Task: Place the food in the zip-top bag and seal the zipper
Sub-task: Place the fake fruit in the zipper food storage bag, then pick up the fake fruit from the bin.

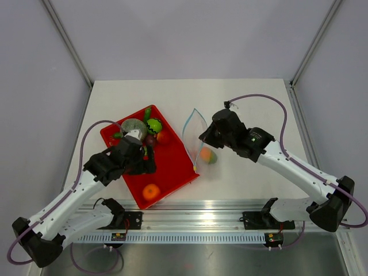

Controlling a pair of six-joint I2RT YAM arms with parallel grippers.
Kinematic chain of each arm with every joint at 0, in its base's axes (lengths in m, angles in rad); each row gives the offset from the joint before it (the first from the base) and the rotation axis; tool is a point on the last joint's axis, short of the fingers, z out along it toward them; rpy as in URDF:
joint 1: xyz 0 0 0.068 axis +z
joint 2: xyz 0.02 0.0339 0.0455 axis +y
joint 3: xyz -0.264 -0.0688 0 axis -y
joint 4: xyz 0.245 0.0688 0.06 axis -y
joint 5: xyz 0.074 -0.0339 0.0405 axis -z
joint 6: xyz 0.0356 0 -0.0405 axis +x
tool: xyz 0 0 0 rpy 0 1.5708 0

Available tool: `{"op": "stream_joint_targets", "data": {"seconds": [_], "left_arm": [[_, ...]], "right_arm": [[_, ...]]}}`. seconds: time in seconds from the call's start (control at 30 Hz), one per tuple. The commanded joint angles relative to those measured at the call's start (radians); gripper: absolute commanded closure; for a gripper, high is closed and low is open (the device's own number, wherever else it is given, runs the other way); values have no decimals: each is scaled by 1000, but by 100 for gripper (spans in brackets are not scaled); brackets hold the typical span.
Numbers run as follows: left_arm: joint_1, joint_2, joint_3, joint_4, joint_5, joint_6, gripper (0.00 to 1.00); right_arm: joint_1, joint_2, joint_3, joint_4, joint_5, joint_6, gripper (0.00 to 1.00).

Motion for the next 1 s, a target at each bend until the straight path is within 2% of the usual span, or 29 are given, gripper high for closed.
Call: {"op": "stream_joint_targets", "data": {"seconds": [0.0,0.27,0.67,0.97], "left_arm": [[-37,31,-16,-69,45,-54,4],[-69,210,-45,-95,23,-147,4],[-104,322,-134,6,97,-195,7],[-132,416,-102,-6,76,-195,12]], "right_arm": [[8,-29,-25,-18,45,-7,100],[8,-18,-19,-12,28,-18,100],[8,-29,-25,-10,30,-21,100],[8,-29,-25,-10,31,-24,100]]}}
